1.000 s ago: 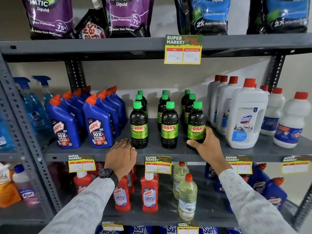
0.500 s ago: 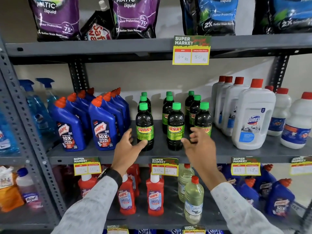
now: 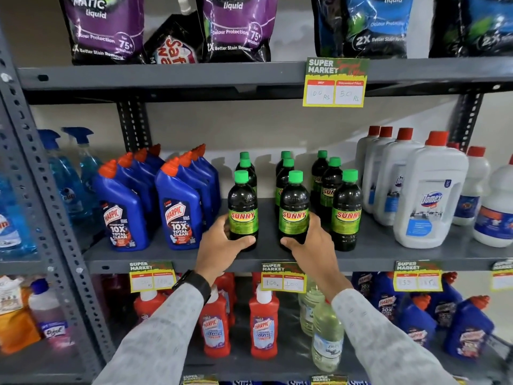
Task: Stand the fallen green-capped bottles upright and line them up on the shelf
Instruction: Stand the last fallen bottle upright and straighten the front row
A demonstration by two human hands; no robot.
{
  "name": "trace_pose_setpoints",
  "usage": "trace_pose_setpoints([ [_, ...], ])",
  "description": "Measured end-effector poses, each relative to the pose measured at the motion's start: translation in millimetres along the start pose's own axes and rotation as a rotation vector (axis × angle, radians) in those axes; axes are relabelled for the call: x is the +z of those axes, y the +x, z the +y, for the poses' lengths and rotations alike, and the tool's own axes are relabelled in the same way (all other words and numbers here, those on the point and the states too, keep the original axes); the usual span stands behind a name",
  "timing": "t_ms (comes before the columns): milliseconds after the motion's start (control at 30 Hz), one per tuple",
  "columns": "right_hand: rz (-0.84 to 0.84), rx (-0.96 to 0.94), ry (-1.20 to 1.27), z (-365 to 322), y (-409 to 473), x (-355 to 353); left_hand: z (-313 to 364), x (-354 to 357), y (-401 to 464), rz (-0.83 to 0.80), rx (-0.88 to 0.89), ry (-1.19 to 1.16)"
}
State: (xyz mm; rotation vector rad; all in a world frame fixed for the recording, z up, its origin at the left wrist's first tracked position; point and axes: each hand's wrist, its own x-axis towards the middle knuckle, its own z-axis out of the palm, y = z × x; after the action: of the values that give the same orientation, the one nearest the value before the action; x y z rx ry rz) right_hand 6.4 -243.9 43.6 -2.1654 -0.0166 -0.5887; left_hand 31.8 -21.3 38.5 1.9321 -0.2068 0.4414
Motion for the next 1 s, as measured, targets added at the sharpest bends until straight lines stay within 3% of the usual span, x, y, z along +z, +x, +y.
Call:
trace_pose_setpoints([
  [633,-0.033,0.001,0.026,3,4,2,-5,1,-7,-0.039,0.091,-0.084],
  [1000,-0.047,-0.021,0.041,3,2,0,3,5,-17,0.002,0.098,0.006],
])
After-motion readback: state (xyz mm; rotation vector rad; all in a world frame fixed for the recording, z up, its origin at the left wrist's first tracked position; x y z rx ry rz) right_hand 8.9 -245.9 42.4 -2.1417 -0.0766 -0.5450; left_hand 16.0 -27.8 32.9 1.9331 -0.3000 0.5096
